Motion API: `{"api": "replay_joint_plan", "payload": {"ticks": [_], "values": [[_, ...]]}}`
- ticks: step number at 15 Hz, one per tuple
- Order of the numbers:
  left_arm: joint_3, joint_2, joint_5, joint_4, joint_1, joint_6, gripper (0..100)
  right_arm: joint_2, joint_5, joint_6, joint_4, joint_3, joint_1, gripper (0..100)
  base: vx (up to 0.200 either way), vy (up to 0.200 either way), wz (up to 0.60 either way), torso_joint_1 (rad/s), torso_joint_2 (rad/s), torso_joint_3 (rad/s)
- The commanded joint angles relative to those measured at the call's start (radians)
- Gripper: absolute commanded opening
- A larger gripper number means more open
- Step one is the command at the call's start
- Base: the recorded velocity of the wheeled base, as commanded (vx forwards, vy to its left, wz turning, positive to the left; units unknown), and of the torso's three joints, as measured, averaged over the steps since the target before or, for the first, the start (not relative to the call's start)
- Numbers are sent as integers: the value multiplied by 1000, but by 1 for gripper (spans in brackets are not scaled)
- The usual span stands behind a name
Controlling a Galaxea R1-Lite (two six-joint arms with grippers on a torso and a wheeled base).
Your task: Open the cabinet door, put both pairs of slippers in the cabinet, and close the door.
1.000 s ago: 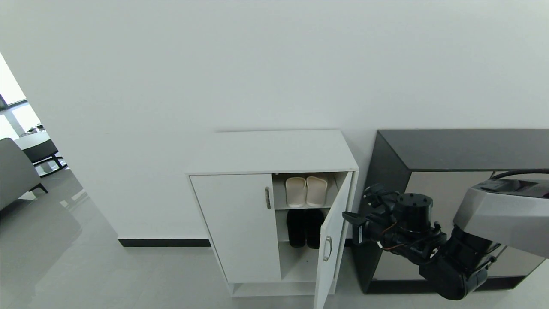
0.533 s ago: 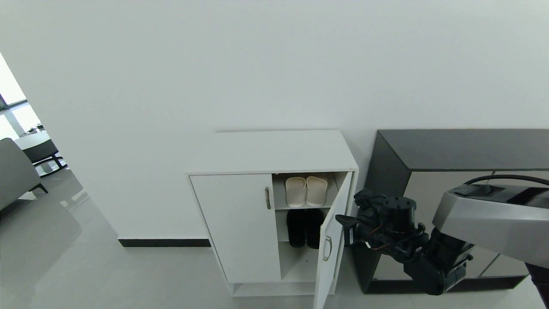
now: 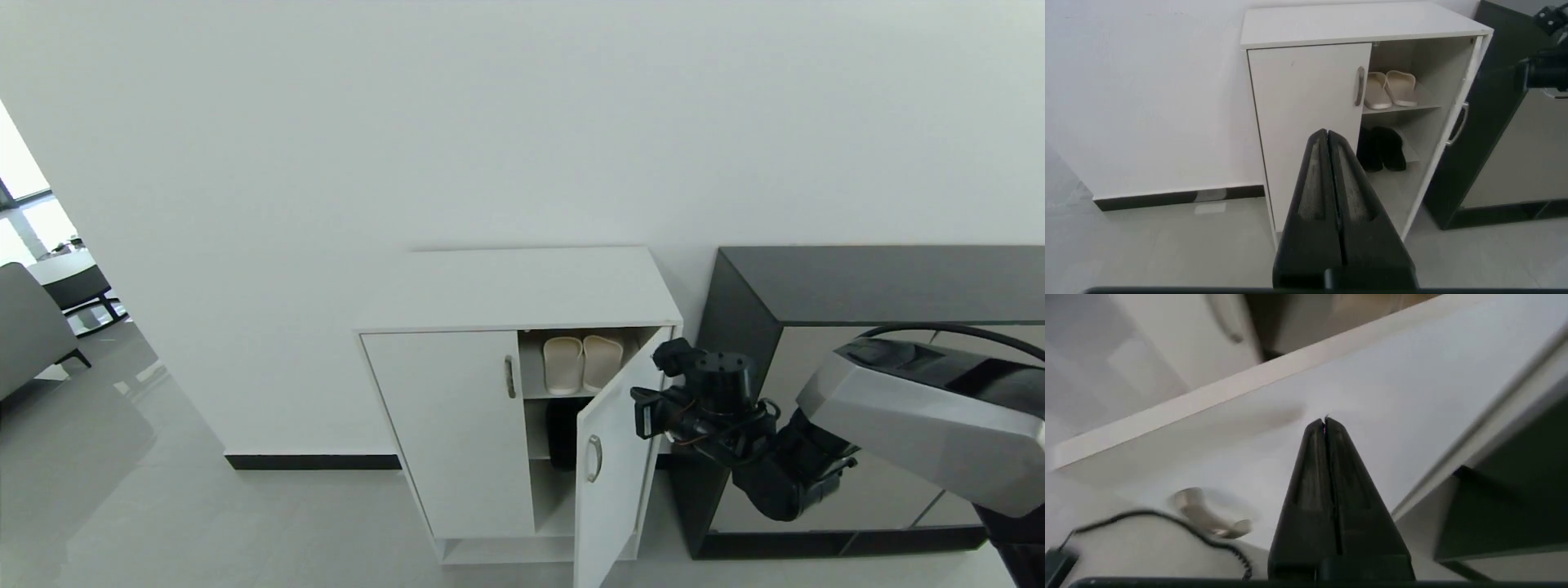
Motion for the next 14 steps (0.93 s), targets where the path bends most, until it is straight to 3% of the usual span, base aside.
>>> {"api": "replay_joint_plan", "payload": {"ticks": [1,4,8,14], "values": [[0,0,0,1,0,0,0,34,-49,23,20,-68,12,0,0,0,0,0,0,0],[0,0,0,1,0,0,0,-21,-35,31,17,8,29,0,0,0,0,0,0,0],[0,0,0,0,0,2,0,-166,305,1,-210,353,45,0,0,0,0,0,0,0],[0,0,0,0,0,2,0,-173,318,-28,-236,403,45,0,200,0,0,-1,-4,3]]}}
